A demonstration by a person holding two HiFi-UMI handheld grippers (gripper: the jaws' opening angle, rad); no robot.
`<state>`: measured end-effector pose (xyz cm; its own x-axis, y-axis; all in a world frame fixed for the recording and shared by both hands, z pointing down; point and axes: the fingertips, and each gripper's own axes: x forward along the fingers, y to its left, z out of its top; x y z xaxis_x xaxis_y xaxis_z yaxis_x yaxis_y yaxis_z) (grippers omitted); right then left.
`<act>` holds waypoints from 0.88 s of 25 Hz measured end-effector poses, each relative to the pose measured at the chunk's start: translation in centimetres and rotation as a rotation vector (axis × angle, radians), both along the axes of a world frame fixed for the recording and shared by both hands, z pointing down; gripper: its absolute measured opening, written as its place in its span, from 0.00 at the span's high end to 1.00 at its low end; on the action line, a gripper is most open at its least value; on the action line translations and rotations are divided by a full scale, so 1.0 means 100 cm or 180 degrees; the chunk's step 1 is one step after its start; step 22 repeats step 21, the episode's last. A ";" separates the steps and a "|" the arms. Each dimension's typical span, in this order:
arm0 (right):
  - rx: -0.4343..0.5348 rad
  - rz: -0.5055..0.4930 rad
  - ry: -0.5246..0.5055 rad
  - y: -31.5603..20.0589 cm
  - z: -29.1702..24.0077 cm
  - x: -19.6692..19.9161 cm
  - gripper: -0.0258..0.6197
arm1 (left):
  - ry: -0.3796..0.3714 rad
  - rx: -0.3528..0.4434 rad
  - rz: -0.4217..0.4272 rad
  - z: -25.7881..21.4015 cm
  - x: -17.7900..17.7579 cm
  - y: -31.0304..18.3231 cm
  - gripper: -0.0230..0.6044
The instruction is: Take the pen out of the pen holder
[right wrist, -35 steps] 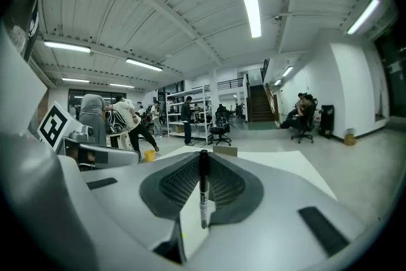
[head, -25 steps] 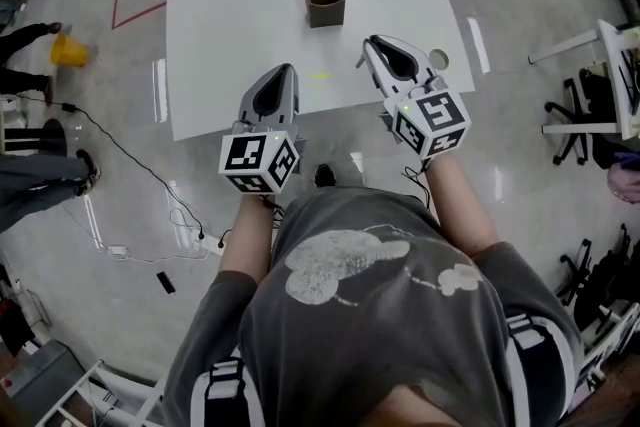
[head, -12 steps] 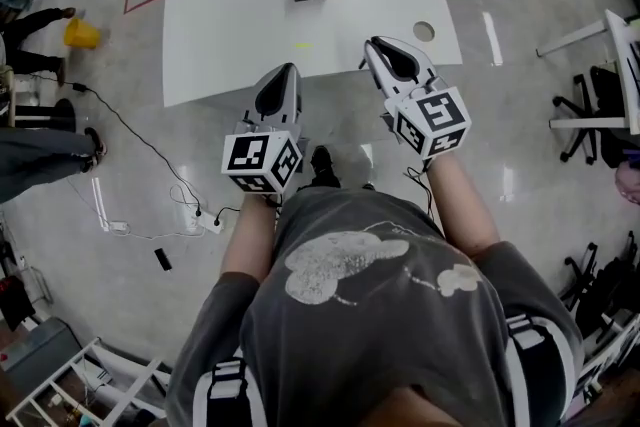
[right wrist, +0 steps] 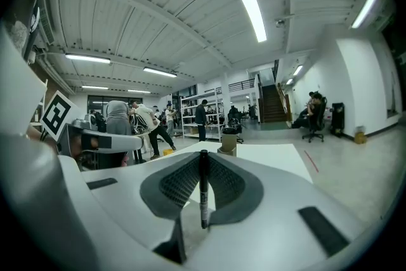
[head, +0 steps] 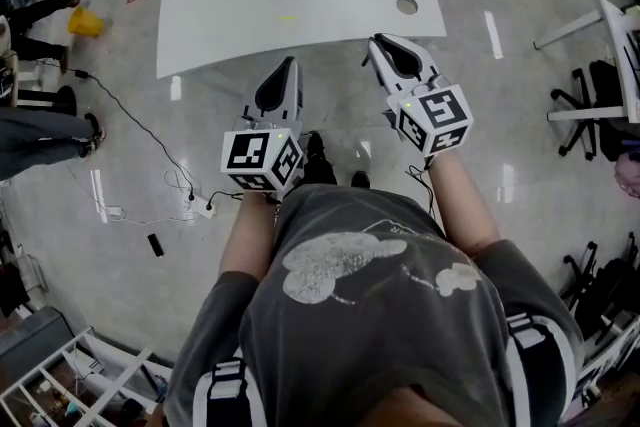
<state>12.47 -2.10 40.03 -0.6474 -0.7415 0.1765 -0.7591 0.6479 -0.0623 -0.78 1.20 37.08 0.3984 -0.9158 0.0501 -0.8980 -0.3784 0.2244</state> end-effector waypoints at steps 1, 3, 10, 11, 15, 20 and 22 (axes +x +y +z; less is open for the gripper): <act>0.0002 -0.0001 0.0001 0.006 0.001 0.004 0.89 | -0.0002 0.0007 -0.0003 0.000 0.003 0.006 0.95; 0.0001 -0.0002 0.0000 0.018 0.003 0.010 0.89 | -0.0003 0.0020 -0.0006 -0.001 0.009 0.018 0.95; 0.0005 -0.0015 0.0004 0.043 0.004 0.020 0.89 | 0.0011 0.0045 -0.0013 -0.001 0.018 0.042 0.95; 0.0011 -0.0017 0.0006 0.046 0.004 0.022 0.89 | 0.0009 0.0049 -0.0016 -0.001 0.019 0.045 0.95; 0.0005 -0.0028 0.0016 0.057 0.006 0.027 0.89 | -0.0003 0.0052 -0.0034 0.000 0.023 0.058 0.95; 0.0032 -0.0087 0.0045 0.067 0.004 0.023 0.89 | -0.0003 0.0062 -0.0086 -0.001 0.018 0.068 0.95; 0.0040 -0.0098 0.0052 0.068 0.003 0.021 0.89 | -0.0003 0.0067 -0.0093 -0.002 0.016 0.069 0.95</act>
